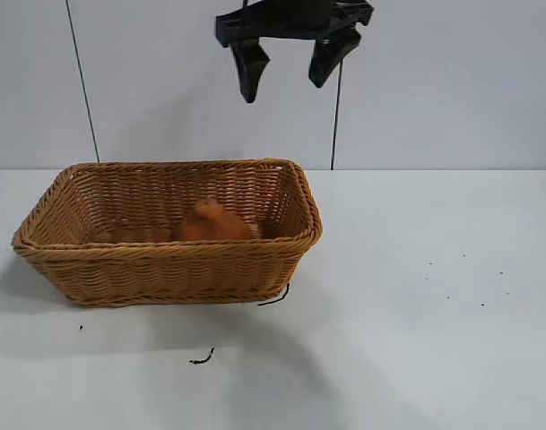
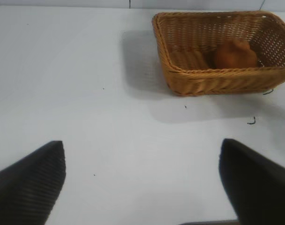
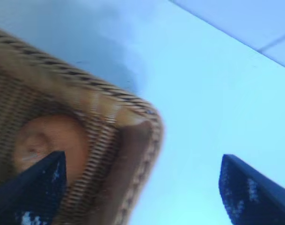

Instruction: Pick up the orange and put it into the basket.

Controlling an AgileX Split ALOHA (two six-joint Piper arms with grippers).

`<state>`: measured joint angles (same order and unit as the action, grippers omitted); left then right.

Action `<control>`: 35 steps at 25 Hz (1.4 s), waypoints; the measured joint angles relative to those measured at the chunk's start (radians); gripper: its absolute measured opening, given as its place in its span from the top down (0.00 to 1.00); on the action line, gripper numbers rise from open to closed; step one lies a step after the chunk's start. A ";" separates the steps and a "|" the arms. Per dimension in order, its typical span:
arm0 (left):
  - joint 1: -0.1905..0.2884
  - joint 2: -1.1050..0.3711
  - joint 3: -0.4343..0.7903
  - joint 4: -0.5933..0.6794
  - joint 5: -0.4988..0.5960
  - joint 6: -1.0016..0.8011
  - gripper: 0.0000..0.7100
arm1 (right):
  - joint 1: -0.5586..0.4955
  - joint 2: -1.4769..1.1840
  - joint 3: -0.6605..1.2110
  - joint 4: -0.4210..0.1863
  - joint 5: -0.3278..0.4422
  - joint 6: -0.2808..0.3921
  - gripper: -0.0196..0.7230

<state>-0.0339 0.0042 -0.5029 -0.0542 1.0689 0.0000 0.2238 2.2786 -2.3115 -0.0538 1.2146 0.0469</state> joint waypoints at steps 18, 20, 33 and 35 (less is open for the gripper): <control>0.000 0.000 0.000 0.000 0.000 0.000 0.10 | -0.224 -0.203 0.431 0.040 -0.005 -0.016 0.12; 0.000 0.000 0.000 0.000 0.000 0.000 0.10 | -0.223 -0.299 0.556 0.040 -0.006 -0.019 0.12; 0.000 0.000 0.000 0.000 0.000 0.000 0.10 | -0.223 -1.101 1.337 0.041 -0.004 -0.047 0.12; 0.000 0.000 0.000 0.000 0.000 0.000 0.10 | -0.223 -1.226 1.427 0.041 -0.024 -0.065 0.12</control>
<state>-0.0339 0.0042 -0.5029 -0.0542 1.0689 0.0000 0.0011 1.0522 -0.8850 -0.0126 1.1908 -0.0184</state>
